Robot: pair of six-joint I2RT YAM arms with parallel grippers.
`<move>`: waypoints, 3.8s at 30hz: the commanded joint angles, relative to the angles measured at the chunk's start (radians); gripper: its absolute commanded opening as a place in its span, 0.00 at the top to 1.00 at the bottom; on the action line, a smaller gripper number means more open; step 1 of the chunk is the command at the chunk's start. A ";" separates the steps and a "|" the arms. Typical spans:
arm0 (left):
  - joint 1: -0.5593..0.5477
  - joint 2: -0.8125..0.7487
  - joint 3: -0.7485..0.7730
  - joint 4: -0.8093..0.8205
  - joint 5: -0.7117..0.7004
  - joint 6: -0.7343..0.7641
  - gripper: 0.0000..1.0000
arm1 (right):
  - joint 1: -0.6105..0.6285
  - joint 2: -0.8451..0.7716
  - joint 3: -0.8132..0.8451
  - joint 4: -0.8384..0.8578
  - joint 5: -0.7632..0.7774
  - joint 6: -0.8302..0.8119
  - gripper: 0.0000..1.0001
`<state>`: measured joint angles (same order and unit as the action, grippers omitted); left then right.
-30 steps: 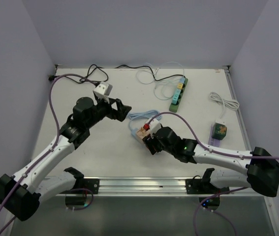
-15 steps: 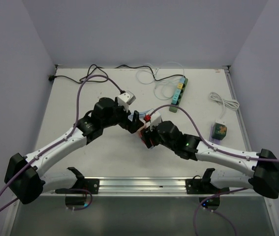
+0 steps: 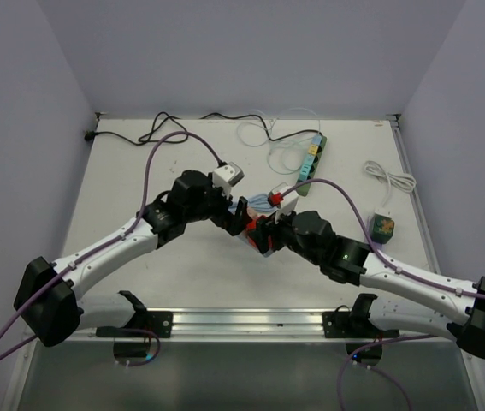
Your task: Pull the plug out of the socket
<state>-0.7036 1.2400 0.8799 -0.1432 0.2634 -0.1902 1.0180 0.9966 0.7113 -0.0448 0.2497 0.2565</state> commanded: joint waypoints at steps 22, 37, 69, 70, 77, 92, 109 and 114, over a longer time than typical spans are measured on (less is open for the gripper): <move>0.012 0.121 0.036 0.099 0.341 -0.127 0.42 | -0.006 -0.122 -0.108 0.304 0.160 0.033 1.00; 0.032 0.102 0.034 0.085 0.234 -0.134 0.24 | -0.006 -0.065 -0.121 0.396 -0.010 0.067 1.00; 0.035 0.061 0.096 -0.091 -0.168 -0.028 1.00 | 0.001 0.244 -0.075 0.181 -0.271 -0.036 1.00; 0.036 0.058 0.096 -0.093 -0.194 -0.025 1.00 | 0.001 0.241 -0.079 0.180 -0.273 -0.031 1.00; 0.036 -0.083 0.054 -0.038 -0.317 -0.025 1.00 | -0.015 0.212 -0.144 0.189 -0.194 0.100 1.00; 0.018 -0.208 -0.002 0.044 -0.378 0.006 1.00 | -0.127 0.267 -0.162 0.289 -0.337 0.314 1.00; -0.008 -0.148 0.030 -0.018 -0.472 0.023 1.00 | 0.034 0.267 -0.105 0.208 -0.209 0.043 1.00; -0.008 -0.131 0.039 -0.029 -0.463 0.029 1.00 | 0.076 0.312 -0.058 0.120 -0.165 0.006 1.00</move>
<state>-0.7345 1.1290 0.8200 -0.3767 -0.0666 -0.1818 1.0515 1.2701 0.6479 0.3187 0.0868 0.3500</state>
